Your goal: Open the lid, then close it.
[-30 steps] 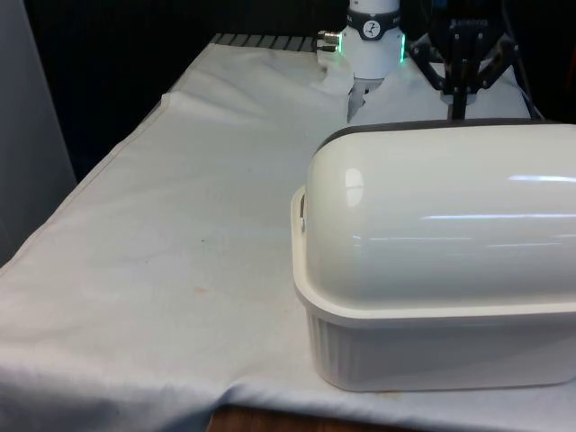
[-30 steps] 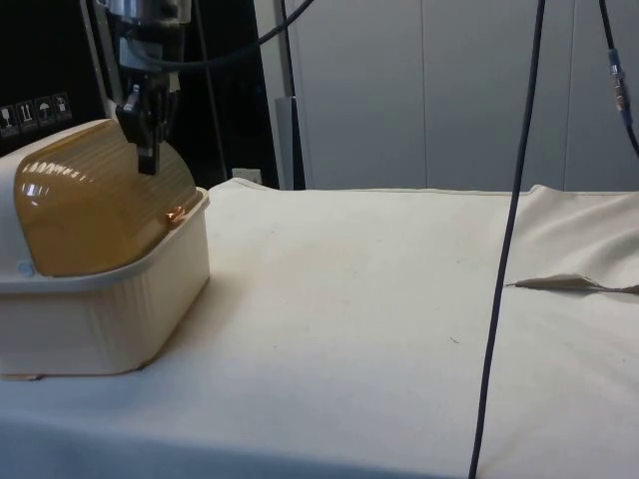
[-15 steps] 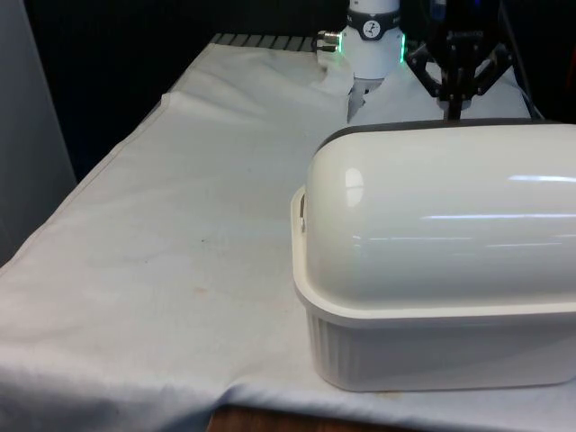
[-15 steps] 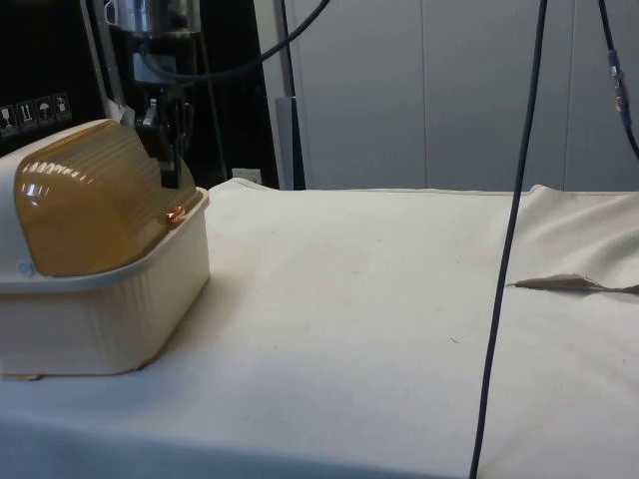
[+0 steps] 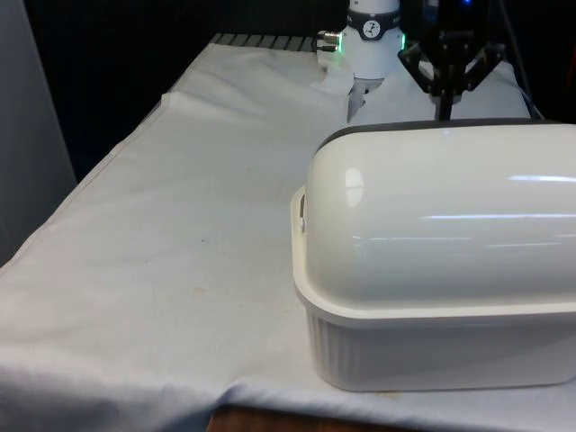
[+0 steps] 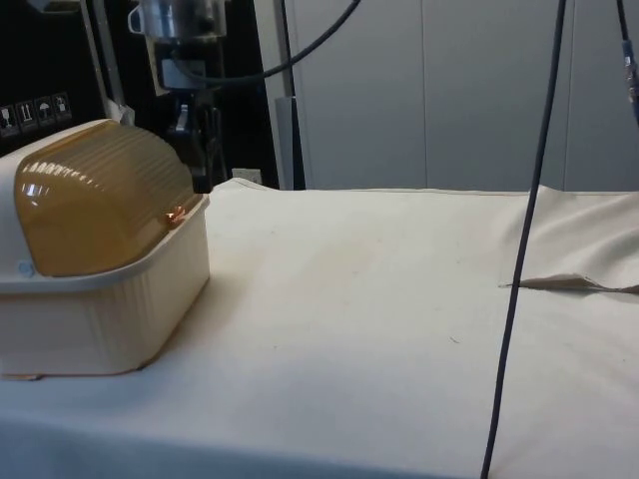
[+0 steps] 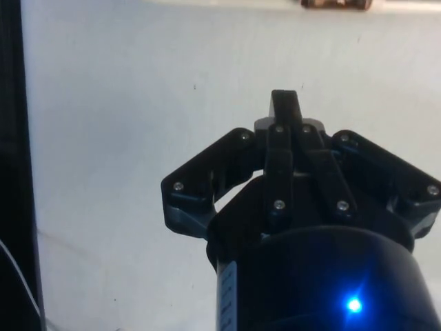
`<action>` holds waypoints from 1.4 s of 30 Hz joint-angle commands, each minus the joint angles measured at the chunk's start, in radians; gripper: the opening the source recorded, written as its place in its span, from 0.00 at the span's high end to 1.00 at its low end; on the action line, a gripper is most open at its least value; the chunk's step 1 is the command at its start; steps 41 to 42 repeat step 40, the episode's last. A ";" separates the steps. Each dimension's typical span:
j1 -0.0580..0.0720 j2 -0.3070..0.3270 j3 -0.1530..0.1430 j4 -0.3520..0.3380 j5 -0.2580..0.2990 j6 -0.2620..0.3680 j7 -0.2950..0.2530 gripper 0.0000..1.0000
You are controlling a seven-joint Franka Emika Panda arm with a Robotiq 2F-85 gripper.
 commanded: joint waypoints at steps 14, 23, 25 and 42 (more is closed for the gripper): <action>-0.010 -0.087 -0.022 -0.117 -0.001 0.025 -0.051 1.00; -0.007 -0.084 -0.024 -0.113 -0.004 0.017 -0.048 0.89; -0.007 -0.083 -0.024 -0.112 -0.004 0.016 -0.048 0.80; -0.007 -0.082 -0.024 -0.110 -0.003 0.013 -0.049 0.02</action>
